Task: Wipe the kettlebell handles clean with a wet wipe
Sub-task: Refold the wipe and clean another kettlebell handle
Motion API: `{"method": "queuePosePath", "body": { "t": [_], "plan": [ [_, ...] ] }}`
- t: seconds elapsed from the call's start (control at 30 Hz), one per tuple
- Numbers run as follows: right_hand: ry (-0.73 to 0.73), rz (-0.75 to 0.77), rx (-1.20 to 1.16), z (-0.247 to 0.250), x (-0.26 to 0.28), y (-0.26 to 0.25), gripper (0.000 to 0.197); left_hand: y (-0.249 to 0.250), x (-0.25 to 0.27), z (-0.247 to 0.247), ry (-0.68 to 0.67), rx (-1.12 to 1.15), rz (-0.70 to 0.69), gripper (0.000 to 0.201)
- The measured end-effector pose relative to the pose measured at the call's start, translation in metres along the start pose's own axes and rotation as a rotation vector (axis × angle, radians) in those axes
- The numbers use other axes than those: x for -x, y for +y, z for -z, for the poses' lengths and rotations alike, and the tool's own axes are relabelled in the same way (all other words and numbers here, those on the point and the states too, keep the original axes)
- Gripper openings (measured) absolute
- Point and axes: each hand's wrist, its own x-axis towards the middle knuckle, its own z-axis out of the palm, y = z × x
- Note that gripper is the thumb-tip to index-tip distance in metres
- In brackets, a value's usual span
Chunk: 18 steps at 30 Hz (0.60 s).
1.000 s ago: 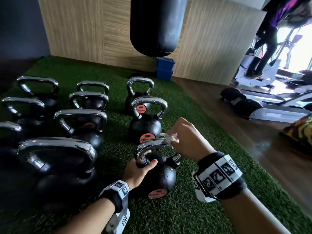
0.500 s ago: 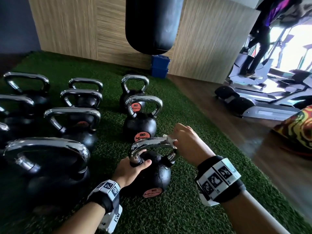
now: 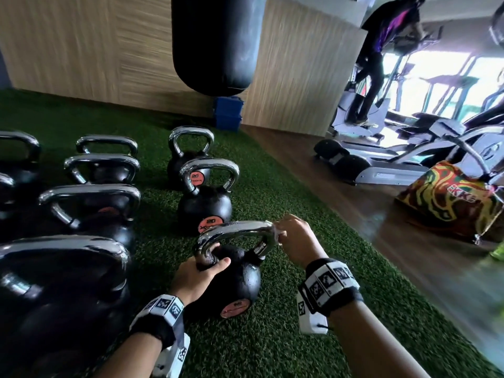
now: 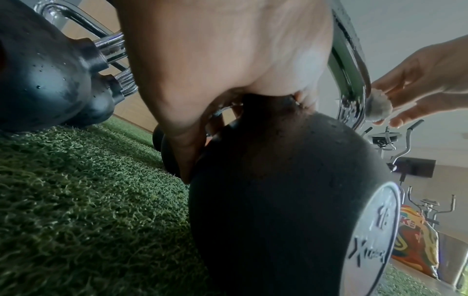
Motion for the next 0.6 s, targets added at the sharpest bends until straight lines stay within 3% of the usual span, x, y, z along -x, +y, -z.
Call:
{"method": "queuePosePath", "body": {
  "t": [0.1,0.23,0.6],
  "plan": [
    [0.010,-0.037,-0.041,-0.007,0.008,0.006,0.018,0.002,0.002,0.001,-0.021,-0.014,0.048,0.070],
    [-0.021,-0.100,-0.030,-0.012,0.009,0.010,0.017,0.008,0.007,0.003,-0.015,-0.038,0.081,0.078],
    [-0.058,-0.275,-0.283,-0.035,0.014,0.024,0.018,0.012,0.011,0.012,-0.074,-0.121,0.149,0.059]
  ]
}}
